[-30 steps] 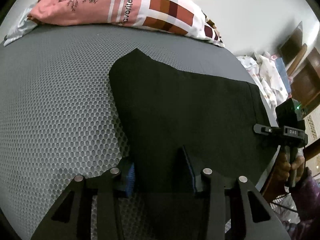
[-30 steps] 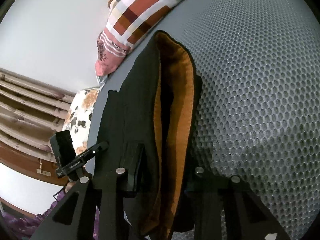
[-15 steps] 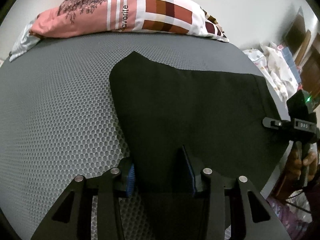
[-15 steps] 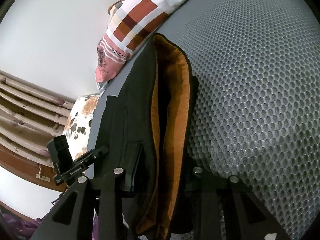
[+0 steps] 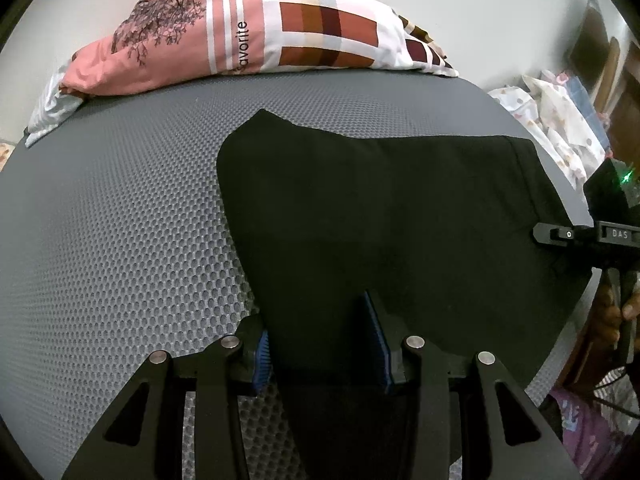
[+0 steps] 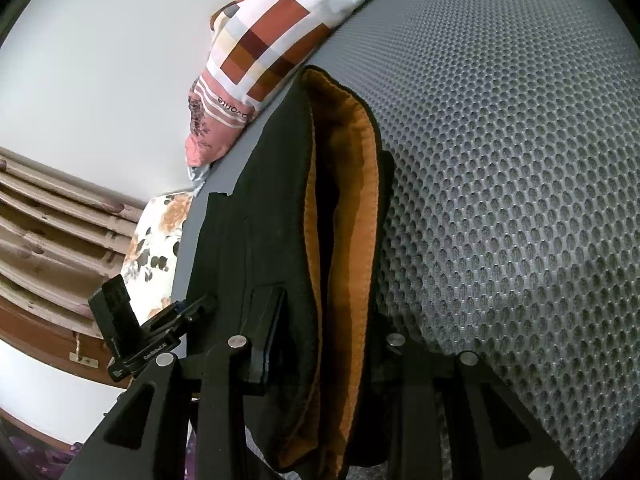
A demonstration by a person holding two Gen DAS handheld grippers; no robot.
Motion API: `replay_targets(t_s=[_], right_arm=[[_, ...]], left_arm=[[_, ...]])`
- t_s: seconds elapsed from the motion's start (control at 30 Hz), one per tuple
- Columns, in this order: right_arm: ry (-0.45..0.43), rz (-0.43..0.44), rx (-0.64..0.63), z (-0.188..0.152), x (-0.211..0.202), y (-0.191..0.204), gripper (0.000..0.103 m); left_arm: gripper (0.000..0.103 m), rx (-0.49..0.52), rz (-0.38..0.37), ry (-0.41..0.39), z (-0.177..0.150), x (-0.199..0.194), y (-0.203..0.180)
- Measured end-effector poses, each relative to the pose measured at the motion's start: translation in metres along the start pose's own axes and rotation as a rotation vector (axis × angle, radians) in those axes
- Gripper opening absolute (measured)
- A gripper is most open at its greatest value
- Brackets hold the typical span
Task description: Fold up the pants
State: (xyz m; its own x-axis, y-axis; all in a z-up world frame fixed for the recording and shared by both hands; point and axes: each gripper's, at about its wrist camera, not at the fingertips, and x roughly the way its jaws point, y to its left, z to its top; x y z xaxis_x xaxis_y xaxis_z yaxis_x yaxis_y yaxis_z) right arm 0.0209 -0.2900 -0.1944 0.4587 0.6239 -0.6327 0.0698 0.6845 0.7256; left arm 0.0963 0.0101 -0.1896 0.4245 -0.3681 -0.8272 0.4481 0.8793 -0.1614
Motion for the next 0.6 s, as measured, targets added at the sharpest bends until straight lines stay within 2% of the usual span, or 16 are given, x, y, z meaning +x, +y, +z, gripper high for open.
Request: replay_targets(t_s=[0.6], right_arm=[[-0.081,-0.013,-0.070,-0.015,0.001,0.004,0.025]], left_arm=[[0.046,0.037,0.058,-0.038,-0.004,-0.002,-0.008]])
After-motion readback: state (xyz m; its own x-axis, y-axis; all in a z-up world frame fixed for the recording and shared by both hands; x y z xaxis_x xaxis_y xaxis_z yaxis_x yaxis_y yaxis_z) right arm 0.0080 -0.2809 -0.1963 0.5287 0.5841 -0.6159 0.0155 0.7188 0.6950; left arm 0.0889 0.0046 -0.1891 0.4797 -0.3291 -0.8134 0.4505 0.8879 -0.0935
